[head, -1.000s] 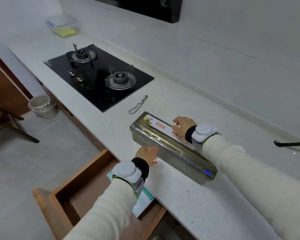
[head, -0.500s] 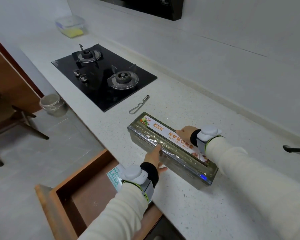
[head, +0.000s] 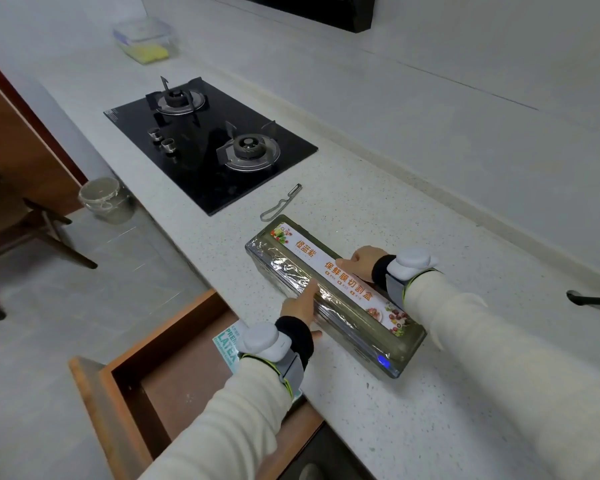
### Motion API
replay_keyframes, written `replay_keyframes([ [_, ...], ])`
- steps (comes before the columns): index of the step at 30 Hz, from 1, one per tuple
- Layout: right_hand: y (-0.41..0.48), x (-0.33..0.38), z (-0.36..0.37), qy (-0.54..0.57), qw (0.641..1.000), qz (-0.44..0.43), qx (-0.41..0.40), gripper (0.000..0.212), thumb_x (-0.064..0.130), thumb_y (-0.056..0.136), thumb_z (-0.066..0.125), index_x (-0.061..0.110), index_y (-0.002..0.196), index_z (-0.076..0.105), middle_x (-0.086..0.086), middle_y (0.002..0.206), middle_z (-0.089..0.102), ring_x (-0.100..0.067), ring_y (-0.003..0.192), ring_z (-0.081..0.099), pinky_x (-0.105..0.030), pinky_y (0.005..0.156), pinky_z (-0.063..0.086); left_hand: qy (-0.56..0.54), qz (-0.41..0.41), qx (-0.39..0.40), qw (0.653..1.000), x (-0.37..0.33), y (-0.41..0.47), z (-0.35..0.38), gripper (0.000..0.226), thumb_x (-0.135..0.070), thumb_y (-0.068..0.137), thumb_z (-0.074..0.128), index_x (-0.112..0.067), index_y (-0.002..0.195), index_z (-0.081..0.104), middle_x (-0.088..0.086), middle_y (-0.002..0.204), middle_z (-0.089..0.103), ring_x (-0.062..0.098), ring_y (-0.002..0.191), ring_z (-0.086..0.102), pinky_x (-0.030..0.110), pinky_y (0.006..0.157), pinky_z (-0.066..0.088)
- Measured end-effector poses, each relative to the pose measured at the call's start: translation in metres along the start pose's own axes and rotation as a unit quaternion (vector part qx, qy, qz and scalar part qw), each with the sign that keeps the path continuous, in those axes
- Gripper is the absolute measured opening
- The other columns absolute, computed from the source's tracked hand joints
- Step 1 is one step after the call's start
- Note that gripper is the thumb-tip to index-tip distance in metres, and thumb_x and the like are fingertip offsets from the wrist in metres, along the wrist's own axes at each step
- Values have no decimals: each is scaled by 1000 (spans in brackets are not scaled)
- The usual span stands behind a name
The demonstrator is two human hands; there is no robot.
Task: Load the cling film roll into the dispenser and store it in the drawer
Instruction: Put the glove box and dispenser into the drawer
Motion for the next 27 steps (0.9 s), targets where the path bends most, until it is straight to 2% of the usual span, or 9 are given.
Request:
replay_keyframes([
  [3, -3, 12, 1, 17, 1000, -17, 0, 53, 51, 95, 38, 16, 56, 34, 1, 55, 37, -12, 49, 35, -20, 48, 26, -1, 9, -18, 1000, -6, 3, -14, 66, -43, 87, 60, -8, 138, 37, 14, 141, 43, 33, 126, 44, 46, 90, 47],
  [7, -11, 48, 10, 17, 998, -53, -4, 54, 51, 95, 39, 15, 55, 36, 1, 53, 38, -12, 47, 35, -20, 47, 25, -8, 38, -49, 998, -19, 5, -51, 67, -43, 86, 60, -3, 136, 39, 10, 127, 49, 34, 125, 46, 48, 97, 46],
  [9, -15, 62, 13, 20, 998, -67, -3, 51, 51, 95, 38, 11, 65, 49, 0, 60, 46, -13, 52, 42, -20, 48, 28, 1, 51, -55, 997, -26, 5, -65, 66, -44, 86, 59, -1, 133, 44, 14, 128, 54, 35, 119, 51, 50, 99, 45],
  [11, -21, 85, 21, 9, 995, -98, 3, 50, 48, 96, 36, 4, 98, 61, -7, 86, 62, -22, 76, 58, -22, 60, 40, -17, 47, -51, 997, -31, 1, -86, 65, -44, 84, 61, -4, 132, 45, 19, 126, 54, 35, 117, 53, 48, 90, 51],
  [12, -24, 96, 25, 10, 994, -112, 3, 52, 46, 97, 36, 3, 114, 58, -12, 105, 64, -27, 94, 61, -25, 72, 44, -26, 42, -50, 998, -34, -3, -97, 66, -43, 83, 62, -6, 134, 43, 22, 130, 51, 36, 121, 50, 47, 85, 53],
  [15, -35, 131, 43, 44, 989, -139, 25, 54, 46, 96, 39, 6, 132, 47, -14, 128, 57, -30, 114, 57, -37, 98, 47, -20, 35, -72, 997, -39, -3, -140, 76, -50, 82, 60, -7, 140, 36, 25, 148, 31, 42, 134, 36, 52, 87, 52],
  [20, -47, 182, 72, 46, 983, -169, 51, 57, 47, 94, 43, 7, 134, 44, -15, 128, 58, -31, 113, 58, -42, 99, 48, -3, 50, -102, 993, -39, -9, -198, 87, -63, 66, 58, -10, 135, 46, 25, 146, 32, 45, 134, 32, 55, 107, 34],
  [23, -53, 208, 93, 26, 981, -183, 64, 56, 47, 94, 43, 6, 133, 44, -15, 127, 58, -31, 114, 58, -42, 100, 48, -9, 53, -125, 991, -33, -15, -231, 102, -68, 50, 56, -14, 136, 46, 22, 144, 40, 42, 132, 40, 52, 109, 35],
  [27, -58, 234, 125, -25, 975, -208, 71, 56, 46, 94, 43, 2, 127, 48, -14, 121, 60, -31, 106, 60, -36, 90, 48, -7, 50, -145, 988, -15, -16, -271, 84, -64, 73, 55, -11, 137, 44, 26, 145, 36, 44, 132, 38, 52, 109, 35],
])
Point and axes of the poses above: each hand's wrist, its own y-axis towards the middle knuckle, its own z-axis out of the palm, x = y × z, the point moved 5 cm from there along y, towards the middle knuckle
